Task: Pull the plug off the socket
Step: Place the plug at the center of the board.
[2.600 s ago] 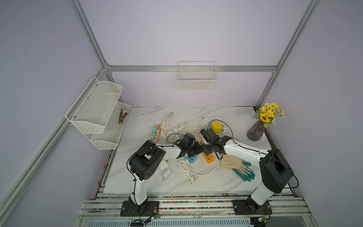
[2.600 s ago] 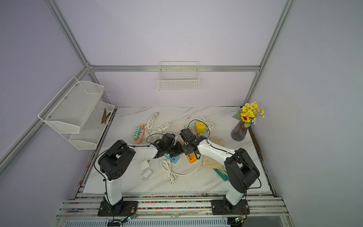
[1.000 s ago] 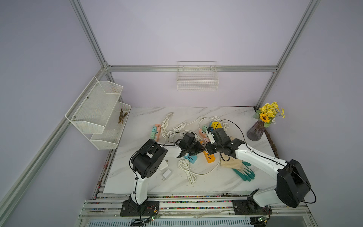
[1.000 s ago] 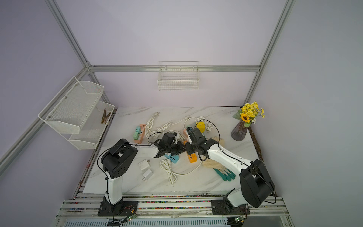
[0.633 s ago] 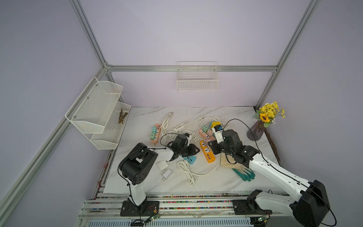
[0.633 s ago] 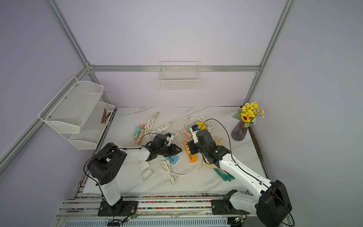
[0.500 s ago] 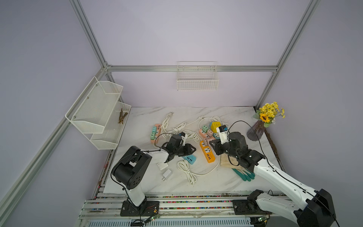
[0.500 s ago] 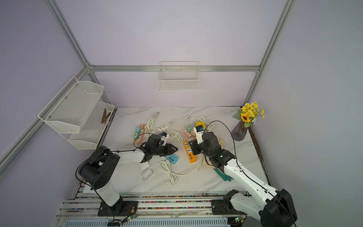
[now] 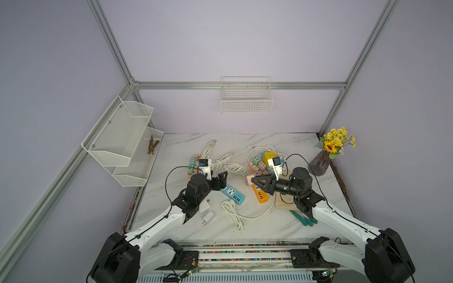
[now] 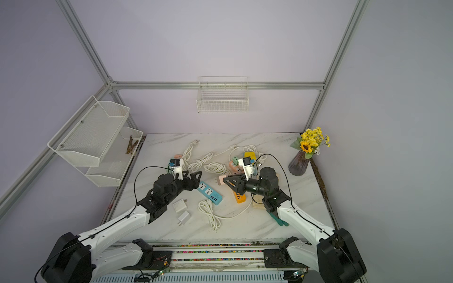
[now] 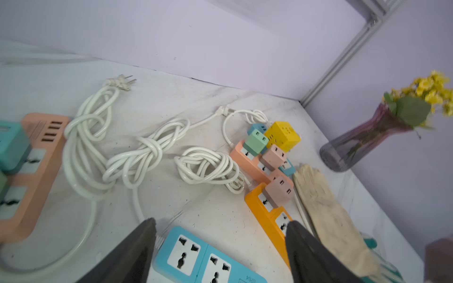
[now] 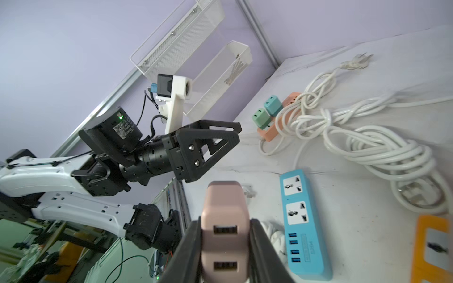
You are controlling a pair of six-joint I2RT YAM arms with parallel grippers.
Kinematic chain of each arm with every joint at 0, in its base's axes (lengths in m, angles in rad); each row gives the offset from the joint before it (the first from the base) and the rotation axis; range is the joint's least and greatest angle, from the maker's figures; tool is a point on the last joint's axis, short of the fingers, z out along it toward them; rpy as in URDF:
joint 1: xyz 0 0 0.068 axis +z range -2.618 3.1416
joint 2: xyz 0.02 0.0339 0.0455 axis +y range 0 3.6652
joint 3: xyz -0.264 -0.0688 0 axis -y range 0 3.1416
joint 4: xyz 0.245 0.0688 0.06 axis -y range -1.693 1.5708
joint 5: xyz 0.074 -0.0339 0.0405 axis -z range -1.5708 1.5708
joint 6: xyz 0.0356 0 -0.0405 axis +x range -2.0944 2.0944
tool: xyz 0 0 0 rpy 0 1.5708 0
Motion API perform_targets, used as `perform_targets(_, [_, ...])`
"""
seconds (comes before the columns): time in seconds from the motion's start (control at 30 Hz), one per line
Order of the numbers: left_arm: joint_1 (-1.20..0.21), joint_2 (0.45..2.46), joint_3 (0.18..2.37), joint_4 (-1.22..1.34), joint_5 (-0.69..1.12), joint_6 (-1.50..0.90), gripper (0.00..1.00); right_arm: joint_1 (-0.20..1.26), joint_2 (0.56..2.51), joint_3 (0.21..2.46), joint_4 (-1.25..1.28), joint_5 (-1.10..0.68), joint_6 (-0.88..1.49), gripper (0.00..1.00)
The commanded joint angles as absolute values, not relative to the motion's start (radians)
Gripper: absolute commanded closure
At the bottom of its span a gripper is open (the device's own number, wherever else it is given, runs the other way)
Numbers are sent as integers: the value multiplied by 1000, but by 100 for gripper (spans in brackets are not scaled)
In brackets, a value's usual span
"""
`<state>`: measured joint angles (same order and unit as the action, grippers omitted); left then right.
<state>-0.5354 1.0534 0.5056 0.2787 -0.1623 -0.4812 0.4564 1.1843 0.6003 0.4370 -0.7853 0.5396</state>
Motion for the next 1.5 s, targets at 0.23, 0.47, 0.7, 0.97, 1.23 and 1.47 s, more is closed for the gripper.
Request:
perform_targets(0.23, [-476, 960, 404, 349, -370, -558, 0, 693, 1397, 819, 136, -785, 277, 87])
perform_targets(0.47, [-447, 925, 376, 333, -424, -616, 0, 798, 1595, 943, -36, -689, 176, 85])
perform_targets(0.7, [-433, 937, 371, 330, -433, -656, 0, 885, 1755, 1051, -155, -627, 115, 83])
perform_targets(0.97, [-425, 950, 371, 331, -418, -666, 0, 945, 1855, 1117, -189, -600, 105, 76])
perform_targets(1.23, [-425, 965, 372, 344, -395, -667, 0, 985, 1908, 1157, -199, -554, 123, 56])
perform_targets(1.47, [-425, 974, 373, 363, -364, -664, 0, 988, 1839, 1130, -204, -458, 90, 42])
